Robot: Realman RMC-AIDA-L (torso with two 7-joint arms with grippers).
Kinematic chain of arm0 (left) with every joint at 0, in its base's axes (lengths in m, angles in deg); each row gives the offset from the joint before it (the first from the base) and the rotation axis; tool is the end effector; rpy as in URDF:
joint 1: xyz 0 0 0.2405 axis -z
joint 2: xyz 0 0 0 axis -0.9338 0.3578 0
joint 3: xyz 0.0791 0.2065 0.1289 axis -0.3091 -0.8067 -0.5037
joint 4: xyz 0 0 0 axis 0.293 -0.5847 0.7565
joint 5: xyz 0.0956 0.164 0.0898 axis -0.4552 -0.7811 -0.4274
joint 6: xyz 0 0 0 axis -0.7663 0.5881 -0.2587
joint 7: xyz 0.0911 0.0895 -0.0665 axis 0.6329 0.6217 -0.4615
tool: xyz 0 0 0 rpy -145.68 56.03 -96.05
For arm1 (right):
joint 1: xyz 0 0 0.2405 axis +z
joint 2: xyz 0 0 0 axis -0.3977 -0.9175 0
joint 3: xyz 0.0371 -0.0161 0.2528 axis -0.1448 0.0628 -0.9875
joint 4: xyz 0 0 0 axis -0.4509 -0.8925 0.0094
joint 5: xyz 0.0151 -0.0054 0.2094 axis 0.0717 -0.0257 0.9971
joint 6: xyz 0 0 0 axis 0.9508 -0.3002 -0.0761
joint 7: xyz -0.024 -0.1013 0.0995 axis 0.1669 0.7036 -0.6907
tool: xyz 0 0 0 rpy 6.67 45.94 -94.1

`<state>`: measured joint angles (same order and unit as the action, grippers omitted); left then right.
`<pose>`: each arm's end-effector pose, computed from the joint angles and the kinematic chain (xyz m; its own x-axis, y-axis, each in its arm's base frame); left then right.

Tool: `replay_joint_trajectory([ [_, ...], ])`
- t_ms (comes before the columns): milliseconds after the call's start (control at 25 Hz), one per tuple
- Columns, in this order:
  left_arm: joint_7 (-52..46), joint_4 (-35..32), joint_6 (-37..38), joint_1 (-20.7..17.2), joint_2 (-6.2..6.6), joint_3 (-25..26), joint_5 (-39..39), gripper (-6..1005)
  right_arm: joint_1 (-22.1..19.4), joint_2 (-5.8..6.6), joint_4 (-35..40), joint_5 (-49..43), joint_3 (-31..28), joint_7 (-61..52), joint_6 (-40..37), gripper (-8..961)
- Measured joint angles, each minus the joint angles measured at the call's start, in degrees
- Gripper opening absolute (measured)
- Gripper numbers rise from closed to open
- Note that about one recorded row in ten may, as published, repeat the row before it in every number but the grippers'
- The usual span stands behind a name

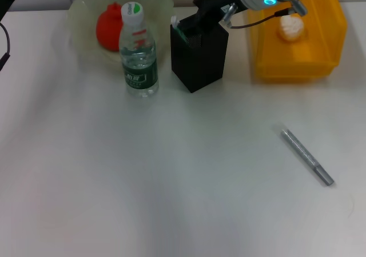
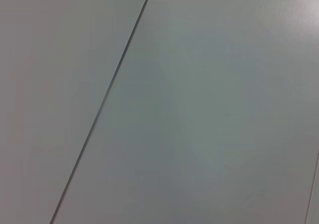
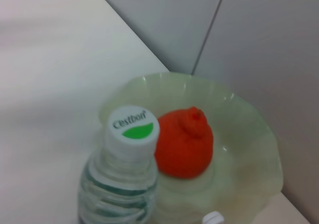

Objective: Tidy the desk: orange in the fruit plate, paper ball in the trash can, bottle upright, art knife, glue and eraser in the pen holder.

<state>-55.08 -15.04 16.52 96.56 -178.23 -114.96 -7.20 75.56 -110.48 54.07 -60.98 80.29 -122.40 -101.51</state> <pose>-0.2659 0.3789 0.0535 0.3642 -0.0659 0.9290 0.7871 -0.5114 -0.3449 0.0803 0.4419 -0.0441 0.9693 -0.2453 0.0131 -0.2006 -0.8213 -0.5341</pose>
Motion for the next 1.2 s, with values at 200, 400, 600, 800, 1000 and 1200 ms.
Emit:
replay_joint_trajectory([
  [200, 0.20, 0.00, 0.06, 0.03, 0.00, -0.03, 0.03, 769, -3.37, 0.08, 7.34, -0.50, -0.11, -6.21, -6.40, 604],
  [400, 0.22, 0.00, 0.26, 0.01, 0.00, -0.42, 0.02, 769, -8.74, 0.16, 22.64, -10.14, 0.00, -24.44, -27.42, 613],
  [600, 0.23, 0.00, 0.11, -0.01, 0.00, -0.42, -0.17, 770, -12.53, -0.01, 27.65, -13.23, 0.25, -29.89, -36.90, 612],
  [800, 0.23, -0.01, 0.02, -0.02, 0.00, -0.41, -0.41, 769, -18.21, -0.11, 24.39, -9.94, 0.81, -31.00, -34.98, 610],
  [1000, 0.23, 0.00, 0.31, -0.03, 0.00, -0.39, -0.44, 769, -18.60, -0.14, 19.53, -9.97, 3.24, -32.40, -32.96, 608],
  [1200, 0.23, 0.00, 0.36, -0.19, 0.00, -0.40, -0.44, 770, -19.19, -0.15, 20.50, -11.52, 4.42, -33.61, -32.74, 607],
])
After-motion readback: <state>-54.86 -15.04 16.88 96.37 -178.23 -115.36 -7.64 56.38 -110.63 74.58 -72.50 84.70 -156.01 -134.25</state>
